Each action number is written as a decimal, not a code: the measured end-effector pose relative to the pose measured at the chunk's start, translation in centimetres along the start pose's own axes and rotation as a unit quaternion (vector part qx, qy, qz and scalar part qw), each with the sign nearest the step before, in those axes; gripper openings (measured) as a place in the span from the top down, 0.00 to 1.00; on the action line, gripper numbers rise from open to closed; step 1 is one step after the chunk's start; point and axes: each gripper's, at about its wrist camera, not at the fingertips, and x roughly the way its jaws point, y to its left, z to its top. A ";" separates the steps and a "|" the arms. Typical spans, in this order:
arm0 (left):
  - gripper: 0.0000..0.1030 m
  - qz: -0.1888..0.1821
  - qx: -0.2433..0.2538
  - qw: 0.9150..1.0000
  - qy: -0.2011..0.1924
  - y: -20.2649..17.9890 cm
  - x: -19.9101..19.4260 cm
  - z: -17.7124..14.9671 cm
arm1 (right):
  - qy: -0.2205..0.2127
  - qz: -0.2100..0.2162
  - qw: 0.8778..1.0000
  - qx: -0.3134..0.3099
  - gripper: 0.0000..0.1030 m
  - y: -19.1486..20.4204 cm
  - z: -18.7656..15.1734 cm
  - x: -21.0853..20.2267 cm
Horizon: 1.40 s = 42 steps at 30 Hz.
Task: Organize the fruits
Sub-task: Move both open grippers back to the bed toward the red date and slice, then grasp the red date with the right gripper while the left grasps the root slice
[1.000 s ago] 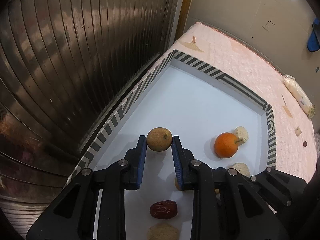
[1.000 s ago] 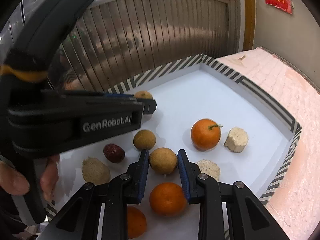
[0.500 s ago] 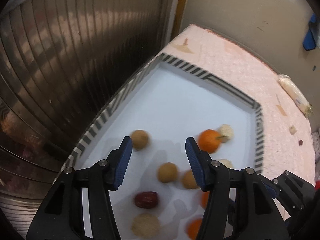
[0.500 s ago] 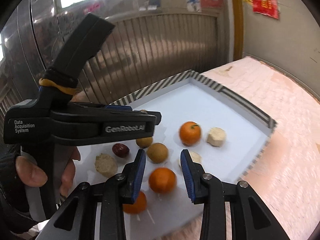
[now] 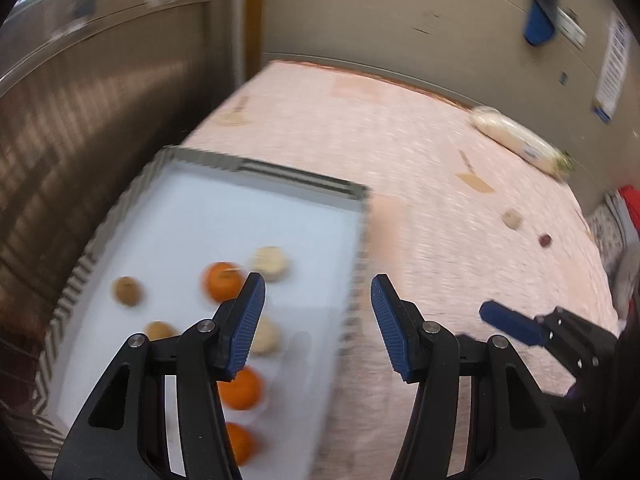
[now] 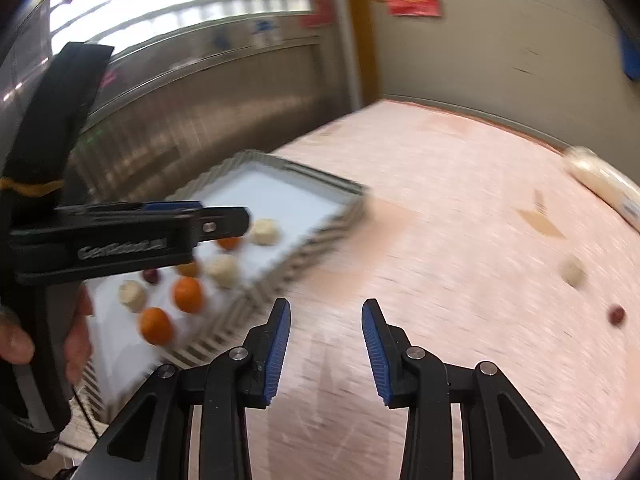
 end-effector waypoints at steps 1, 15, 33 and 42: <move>0.46 -0.005 0.008 1.000 0.002 -1.0 0.2 0.0 | 0.000 -0.010 1.000 0.006 0.65 -1.0 -0.3 -0.4; 0.46 -0.064 0.079 0.994 0.036 -13.1 3.7 0.4 | 0.000 -0.094 0.992 0.080 0.62 -13.6 -3.3 -5.1; 0.46 -0.094 0.097 0.988 0.078 -19.9 10.2 4.5 | 0.030 -0.145 0.981 0.122 0.60 -25.5 -1.1 -2.2; 0.46 -0.112 0.144 0.980 0.079 -23.4 12.7 5.4 | 0.035 -0.153 0.982 0.109 0.73 -26.3 -2.0 -3.0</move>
